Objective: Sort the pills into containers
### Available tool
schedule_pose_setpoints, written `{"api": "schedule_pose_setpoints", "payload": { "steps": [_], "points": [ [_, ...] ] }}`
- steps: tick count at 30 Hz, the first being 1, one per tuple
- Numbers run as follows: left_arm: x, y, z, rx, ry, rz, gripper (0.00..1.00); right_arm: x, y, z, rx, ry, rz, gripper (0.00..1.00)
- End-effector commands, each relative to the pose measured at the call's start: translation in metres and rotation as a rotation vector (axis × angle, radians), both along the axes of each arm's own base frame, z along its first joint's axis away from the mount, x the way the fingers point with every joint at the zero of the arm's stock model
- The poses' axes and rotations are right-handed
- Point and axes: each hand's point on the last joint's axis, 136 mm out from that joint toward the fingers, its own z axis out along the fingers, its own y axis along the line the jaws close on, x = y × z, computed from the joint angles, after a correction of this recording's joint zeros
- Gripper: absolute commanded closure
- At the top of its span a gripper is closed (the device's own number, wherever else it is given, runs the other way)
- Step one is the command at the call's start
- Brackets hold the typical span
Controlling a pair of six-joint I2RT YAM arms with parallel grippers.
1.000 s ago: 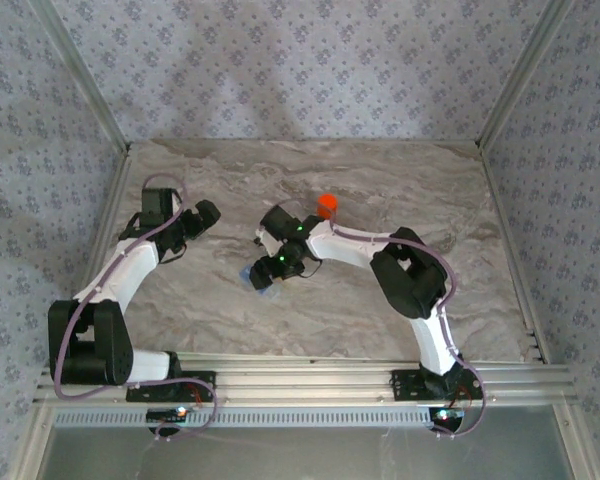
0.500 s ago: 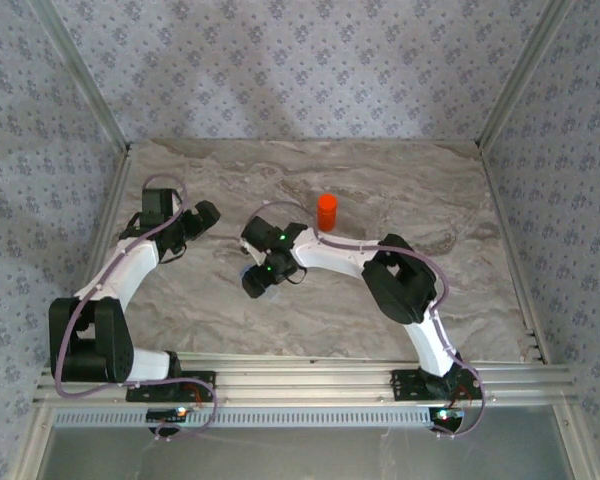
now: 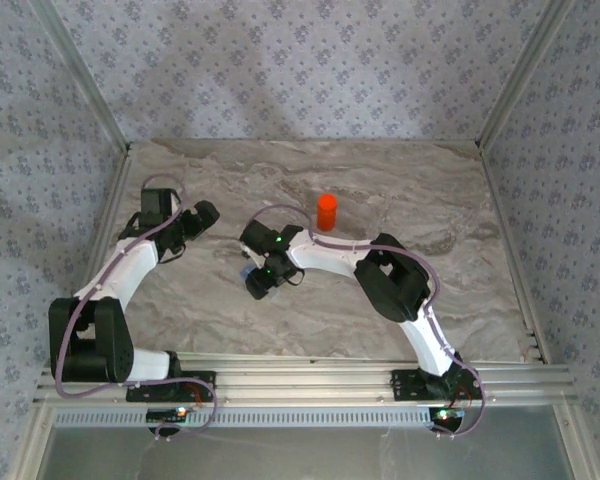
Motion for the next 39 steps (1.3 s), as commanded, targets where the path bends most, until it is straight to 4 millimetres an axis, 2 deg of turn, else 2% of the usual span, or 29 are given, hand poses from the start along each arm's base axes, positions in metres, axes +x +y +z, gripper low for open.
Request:
{"api": "schedule_pose_setpoints", "payload": {
  "steps": [1,7,12,18,21,26,31,39],
  "points": [
    [0.002,0.0,0.004,-0.028,-0.013,-0.002,0.0,-0.005,-0.001,-0.011,-0.033,0.011,0.026,0.33],
    [0.004,0.005,0.014,-0.064,-0.065,0.05,0.0,-0.011,-0.004,-0.013,-0.054,-0.005,0.043,0.36],
    [0.004,0.007,0.015,-0.085,-0.07,0.082,0.0,-0.018,-0.007,-0.015,-0.092,-0.035,0.073,0.31],
    [0.002,0.005,0.015,-0.106,-0.083,0.086,0.0,-0.024,-0.01,-0.019,-0.118,-0.05,0.084,0.34],
    [0.001,0.004,0.018,-0.111,-0.107,0.08,0.0,-0.026,-0.013,-0.022,-0.136,-0.063,0.088,0.38],
    [-0.001,0.0,0.026,-0.13,-0.152,0.059,0.0,-0.03,-0.018,-0.022,-0.135,-0.048,0.044,0.53],
    [-0.001,-0.014,0.031,-0.195,-0.155,-0.005,0.06,-0.018,-0.015,0.003,-0.028,0.005,-0.013,0.67],
    [-0.004,-0.049,0.032,-0.333,-0.117,-0.134,0.16,0.012,-0.02,0.054,0.179,0.073,-0.121,0.68]
  ]
}}
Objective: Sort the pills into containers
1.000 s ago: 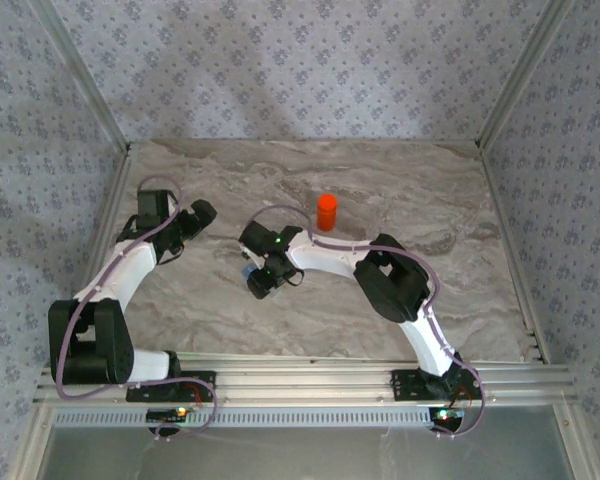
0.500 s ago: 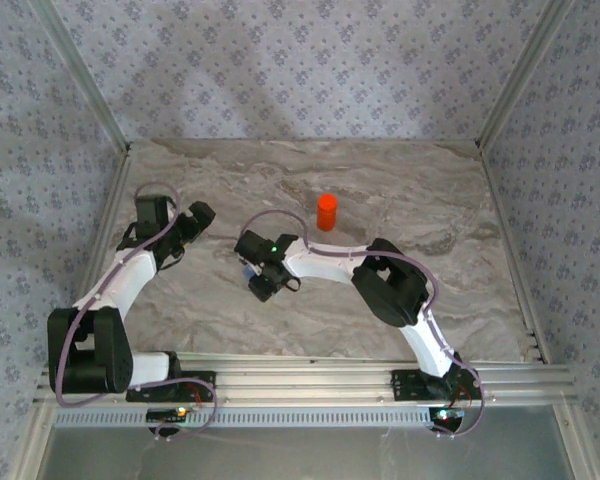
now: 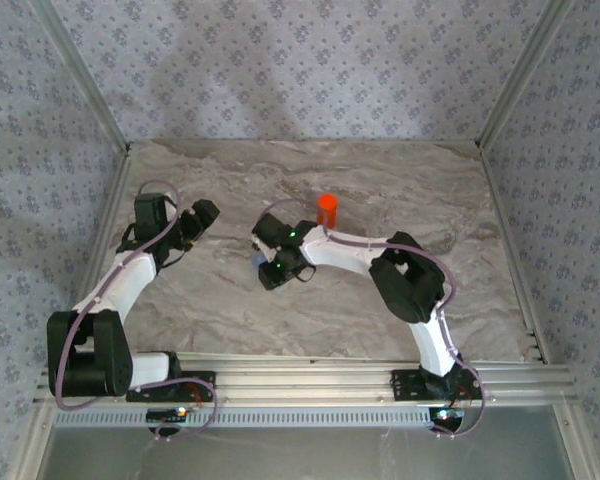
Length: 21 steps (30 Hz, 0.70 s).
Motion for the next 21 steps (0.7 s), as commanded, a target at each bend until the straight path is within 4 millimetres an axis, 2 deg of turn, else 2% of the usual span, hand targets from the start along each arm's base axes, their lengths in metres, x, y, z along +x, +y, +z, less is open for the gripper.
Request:
{"api": "schedule_pose_setpoints", "payload": {
  "steps": [1,4,10,15,21],
  "points": [
    [-0.001,-0.024,0.012,-0.088,-0.017,-0.094,0.17,0.007,0.004,0.041,0.152,0.042,-0.037,0.68],
    [-0.002,-0.043,0.023,-0.131,-0.027,-0.158,0.18,0.017,0.001,0.057,0.198,0.045,-0.061,0.68],
    [0.003,-0.074,0.038,-0.257,-0.04,-0.225,0.19,0.032,-0.005,0.073,0.243,0.056,-0.098,0.68],
    [0.003,-0.091,0.032,-0.288,-0.021,-0.258,0.21,0.036,-0.008,0.07,0.24,0.065,-0.126,0.68],
    [0.002,-0.101,0.027,-0.339,-0.008,-0.252,0.21,0.04,-0.004,0.069,0.26,0.058,-0.141,0.67]
  ]
}}
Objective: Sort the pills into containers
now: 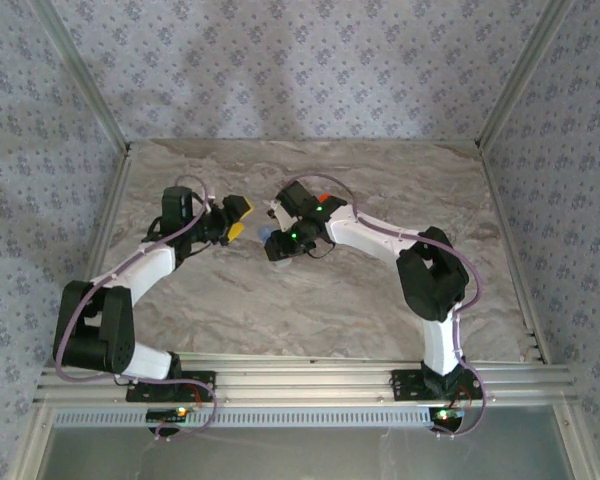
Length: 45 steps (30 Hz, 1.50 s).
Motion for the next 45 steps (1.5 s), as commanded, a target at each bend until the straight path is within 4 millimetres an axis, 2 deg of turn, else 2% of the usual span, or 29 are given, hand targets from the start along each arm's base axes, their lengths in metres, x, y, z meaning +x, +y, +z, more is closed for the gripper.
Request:
{"api": "schedule_pose_setpoints", "payload": {
  "steps": [1,16,28,39,45],
  "points": [
    [0.003,-0.007,0.01,-0.05,-0.025,-0.013,0.2,0.005,0.006,0.012,0.043,-0.009,-0.017,0.67],
    [-0.004,-0.023,0.002,-0.035,0.0,-0.044,0.18,0.012,0.011,0.014,0.069,-0.006,-0.051,0.67],
    [0.003,-0.035,0.002,-0.041,-0.006,-0.068,0.18,0.017,0.017,0.017,0.086,-0.009,-0.063,0.67],
    [0.009,-0.037,0.009,-0.044,-0.018,-0.074,0.18,0.016,0.016,0.008,0.07,0.008,-0.062,0.67],
    [0.008,-0.027,0.002,0.019,0.006,-0.031,0.17,0.016,0.011,0.006,0.058,0.022,-0.082,0.67]
  ]
}}
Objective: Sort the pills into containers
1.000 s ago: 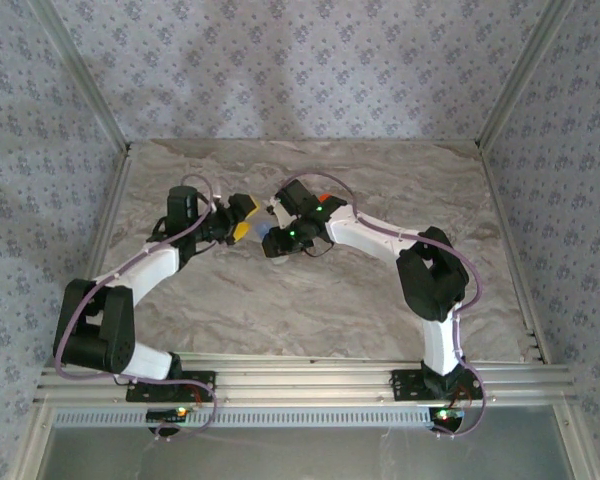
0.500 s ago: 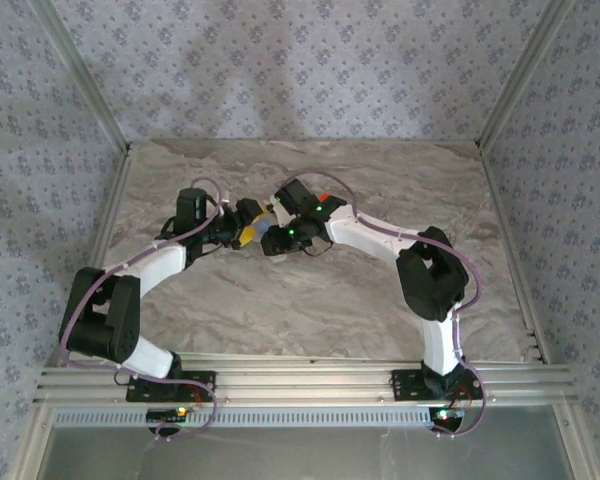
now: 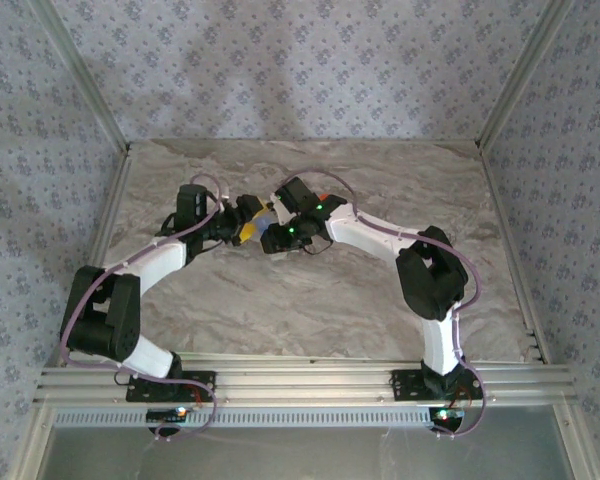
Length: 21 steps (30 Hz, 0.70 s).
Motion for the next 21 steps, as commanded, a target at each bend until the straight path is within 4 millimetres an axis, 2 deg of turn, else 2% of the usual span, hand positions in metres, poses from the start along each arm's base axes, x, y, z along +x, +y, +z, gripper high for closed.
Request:
{"api": "schedule_pose_setpoints", "payload": {
  "steps": [1,21],
  "points": [
    [0.004,0.003,0.01,0.03,-0.032,0.015,0.17,0.002,-0.001,-0.004,-0.004,0.036,-0.02,0.67],
    [0.006,-0.002,0.031,-0.018,-0.068,0.011,0.15,0.006,0.0,-0.009,-0.003,0.029,-0.03,0.67]
  ]
}}
